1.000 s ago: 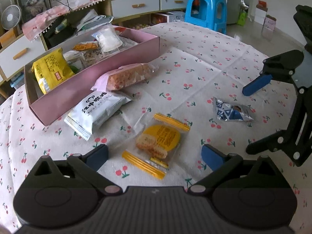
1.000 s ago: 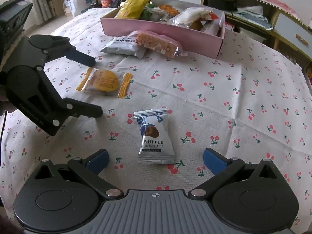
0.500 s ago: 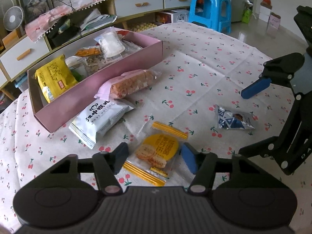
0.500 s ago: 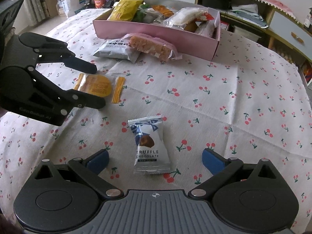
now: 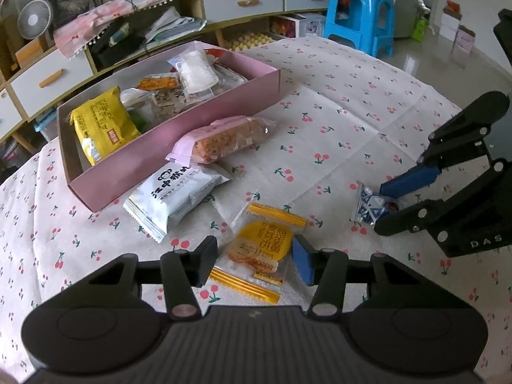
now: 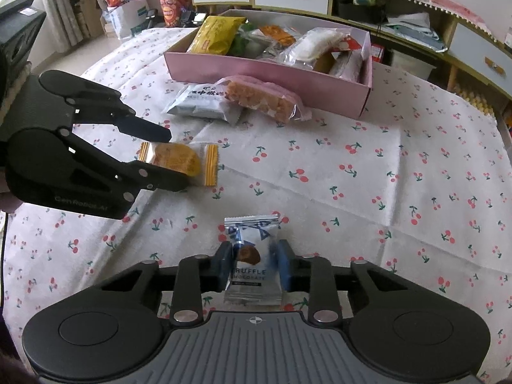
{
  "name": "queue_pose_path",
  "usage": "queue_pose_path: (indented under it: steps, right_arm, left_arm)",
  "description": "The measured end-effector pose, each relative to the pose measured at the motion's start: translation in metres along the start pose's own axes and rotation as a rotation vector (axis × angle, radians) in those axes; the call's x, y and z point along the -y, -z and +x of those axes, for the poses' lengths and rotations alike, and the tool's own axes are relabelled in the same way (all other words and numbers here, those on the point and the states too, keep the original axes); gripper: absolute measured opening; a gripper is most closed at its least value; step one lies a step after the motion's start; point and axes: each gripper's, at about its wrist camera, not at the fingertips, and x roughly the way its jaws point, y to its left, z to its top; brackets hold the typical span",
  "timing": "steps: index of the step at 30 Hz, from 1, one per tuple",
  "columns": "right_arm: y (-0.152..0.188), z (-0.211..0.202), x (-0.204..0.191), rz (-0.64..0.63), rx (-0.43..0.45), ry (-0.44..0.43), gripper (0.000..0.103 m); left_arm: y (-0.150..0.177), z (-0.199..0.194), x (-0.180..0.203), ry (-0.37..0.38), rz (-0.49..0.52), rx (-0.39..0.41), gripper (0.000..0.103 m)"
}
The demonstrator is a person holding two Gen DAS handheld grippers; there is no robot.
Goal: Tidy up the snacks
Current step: 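Grasp the yellow round cake packet with the left tool while the right tool grasps the truffle chocolate packet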
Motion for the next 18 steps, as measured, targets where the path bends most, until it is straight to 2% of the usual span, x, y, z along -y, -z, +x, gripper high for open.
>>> queue_pose_path:
  steps: [8,10,12,17,18]
  right_arm:
    - [-0.005,-0.008,0.000,0.019,0.016,-0.009,0.027]
    - [-0.008,-0.011,0.001,0.033,0.027,-0.016,0.027]
    - [-0.010,-0.014,0.003,0.053,0.035,-0.022,0.027]
    - [-0.013,-0.014,0.006,0.084,0.035,-0.018,0.027]
    - [-0.013,-0.013,0.007,0.090,0.033,-0.014,0.027]
  left_arm:
    - [-0.006,-0.009,-0.001,-0.009,-0.030,0.017,0.044]
    - [-0.007,-0.011,0.000,-0.010,-0.034,0.018,0.034]
    - [-0.007,-0.011,-0.001,-0.011,-0.040,0.017,0.031]
    - [-0.002,-0.008,-0.004,0.027,-0.027,-0.011,0.033]
    - [-0.001,-0.008,-0.004,0.039,-0.025,-0.015,0.038]
